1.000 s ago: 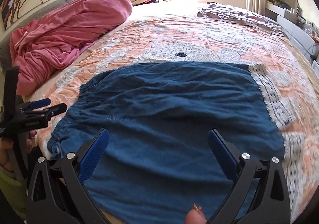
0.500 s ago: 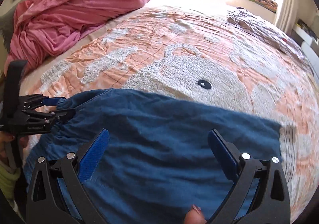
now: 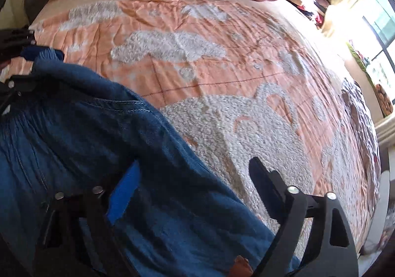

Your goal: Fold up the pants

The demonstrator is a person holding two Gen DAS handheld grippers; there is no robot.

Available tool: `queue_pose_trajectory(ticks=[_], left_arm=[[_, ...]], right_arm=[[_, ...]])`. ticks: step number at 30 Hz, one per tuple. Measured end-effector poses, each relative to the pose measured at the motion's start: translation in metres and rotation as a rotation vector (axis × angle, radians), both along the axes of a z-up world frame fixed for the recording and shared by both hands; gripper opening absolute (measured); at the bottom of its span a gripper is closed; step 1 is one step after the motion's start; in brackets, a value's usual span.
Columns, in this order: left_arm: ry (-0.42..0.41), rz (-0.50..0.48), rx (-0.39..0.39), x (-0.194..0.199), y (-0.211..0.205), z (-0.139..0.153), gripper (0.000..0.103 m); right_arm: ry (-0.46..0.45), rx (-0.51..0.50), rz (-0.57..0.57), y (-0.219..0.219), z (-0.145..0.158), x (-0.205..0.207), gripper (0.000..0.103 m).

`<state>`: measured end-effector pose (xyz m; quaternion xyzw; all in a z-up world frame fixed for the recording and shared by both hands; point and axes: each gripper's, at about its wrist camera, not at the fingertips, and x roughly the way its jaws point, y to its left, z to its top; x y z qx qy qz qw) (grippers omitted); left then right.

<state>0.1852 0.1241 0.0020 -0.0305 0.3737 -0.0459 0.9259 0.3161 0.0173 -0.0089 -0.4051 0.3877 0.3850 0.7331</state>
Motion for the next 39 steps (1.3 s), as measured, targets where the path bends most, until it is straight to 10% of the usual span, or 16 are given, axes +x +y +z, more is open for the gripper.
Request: queue_pose_trajectory(ticks=[5,7,19,39], left_arm=[[0.001,-0.014,0.021,-0.001,-0.003,-0.004,0.028],[0.003,-0.002,0.022,-0.002,0.000,-0.005,0.028],[-0.085,-0.050,-0.037,-0.042,-0.012,0.026,0.028],[0.015,-0.104,-0.012,-0.153,-0.036,0.001,0.028]], right_arm=[[0.077,0.050,0.014,0.006,-0.012,-0.008,0.015],[0.028,0.089,-0.019,0.001,-0.004,-0.019,0.008],[-0.181,0.354,-0.225,-0.059,0.075,-0.126,0.005],[-0.043,0.453,-0.248,-0.096,0.027,-0.264,0.005]])
